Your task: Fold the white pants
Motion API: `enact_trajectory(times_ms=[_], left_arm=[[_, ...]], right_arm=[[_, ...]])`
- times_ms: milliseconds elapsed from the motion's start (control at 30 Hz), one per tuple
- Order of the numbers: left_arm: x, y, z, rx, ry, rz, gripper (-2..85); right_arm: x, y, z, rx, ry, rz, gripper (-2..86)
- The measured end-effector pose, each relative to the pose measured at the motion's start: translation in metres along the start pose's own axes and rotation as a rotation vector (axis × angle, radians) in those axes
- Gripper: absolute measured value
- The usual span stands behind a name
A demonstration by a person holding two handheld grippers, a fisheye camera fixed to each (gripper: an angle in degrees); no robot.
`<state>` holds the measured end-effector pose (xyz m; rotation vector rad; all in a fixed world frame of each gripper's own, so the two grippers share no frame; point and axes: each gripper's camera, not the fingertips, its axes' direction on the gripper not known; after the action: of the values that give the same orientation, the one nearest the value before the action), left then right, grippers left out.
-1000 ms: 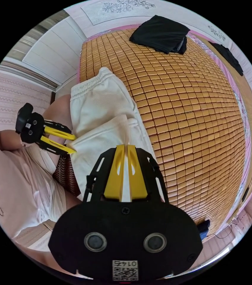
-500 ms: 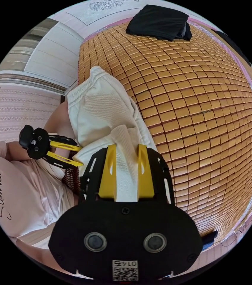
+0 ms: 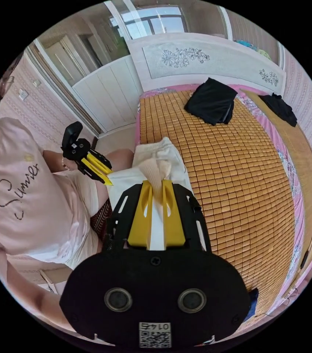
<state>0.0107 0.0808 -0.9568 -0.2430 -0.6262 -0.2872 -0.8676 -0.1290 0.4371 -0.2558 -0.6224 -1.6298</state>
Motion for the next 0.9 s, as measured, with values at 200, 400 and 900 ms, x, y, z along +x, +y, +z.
enact_trajectory(times_ms=[200, 400, 900], left_arm=[[-0.065, 0.007, -0.058, 0.001, -0.206, -0.221, 5.2], [-0.098, 0.019, -0.025, -0.079, -0.295, -0.327, 6.6], [0.073, -0.053, 0.164, -0.238, -0.064, 0.154, 0.4]], right_arm=[[0.041, -0.079, 0.104, -0.175, 0.066, 0.23, 8.4], [0.03, 0.002, 0.094, -0.134, 0.239, 0.338, 3.1], [0.032, 0.085, 0.179, -0.419, 0.348, 0.428, -0.4]])
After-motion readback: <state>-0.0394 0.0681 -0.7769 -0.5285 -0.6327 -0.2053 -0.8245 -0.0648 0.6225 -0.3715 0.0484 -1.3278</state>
